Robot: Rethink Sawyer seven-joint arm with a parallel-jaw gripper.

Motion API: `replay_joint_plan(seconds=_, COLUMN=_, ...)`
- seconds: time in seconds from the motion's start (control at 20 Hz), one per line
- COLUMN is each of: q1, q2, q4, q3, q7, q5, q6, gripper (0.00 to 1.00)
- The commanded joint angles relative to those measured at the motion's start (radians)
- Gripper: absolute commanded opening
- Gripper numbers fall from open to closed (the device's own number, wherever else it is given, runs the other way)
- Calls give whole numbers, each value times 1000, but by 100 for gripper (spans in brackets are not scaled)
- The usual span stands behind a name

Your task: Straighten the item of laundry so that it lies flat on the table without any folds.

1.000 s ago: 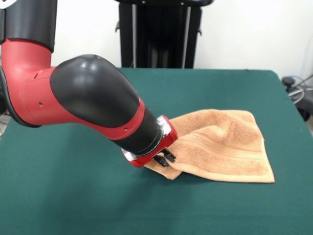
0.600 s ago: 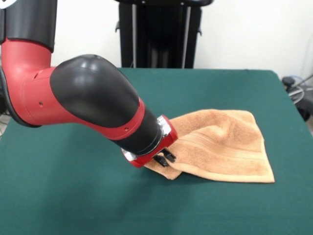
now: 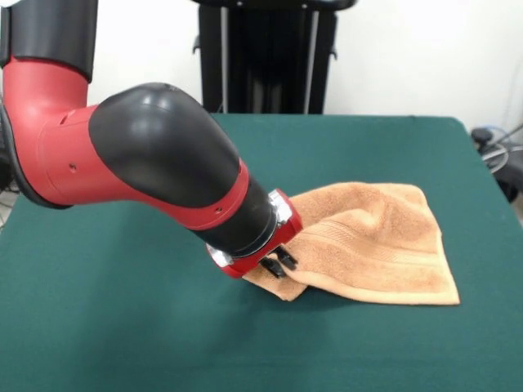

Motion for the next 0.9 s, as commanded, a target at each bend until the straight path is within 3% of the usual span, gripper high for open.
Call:
replay_joint_plan(seconds=0.05, q1=35, q2=-27, q4=-1, q3=37, q7=-121, q5=-58, q6=-2, gripper=0)
replay_joint_plan(seconds=0.9, q1=70, q2=-39, q4=-45, q3=16, q7=-107, q5=-68, q6=2, gripper=0)
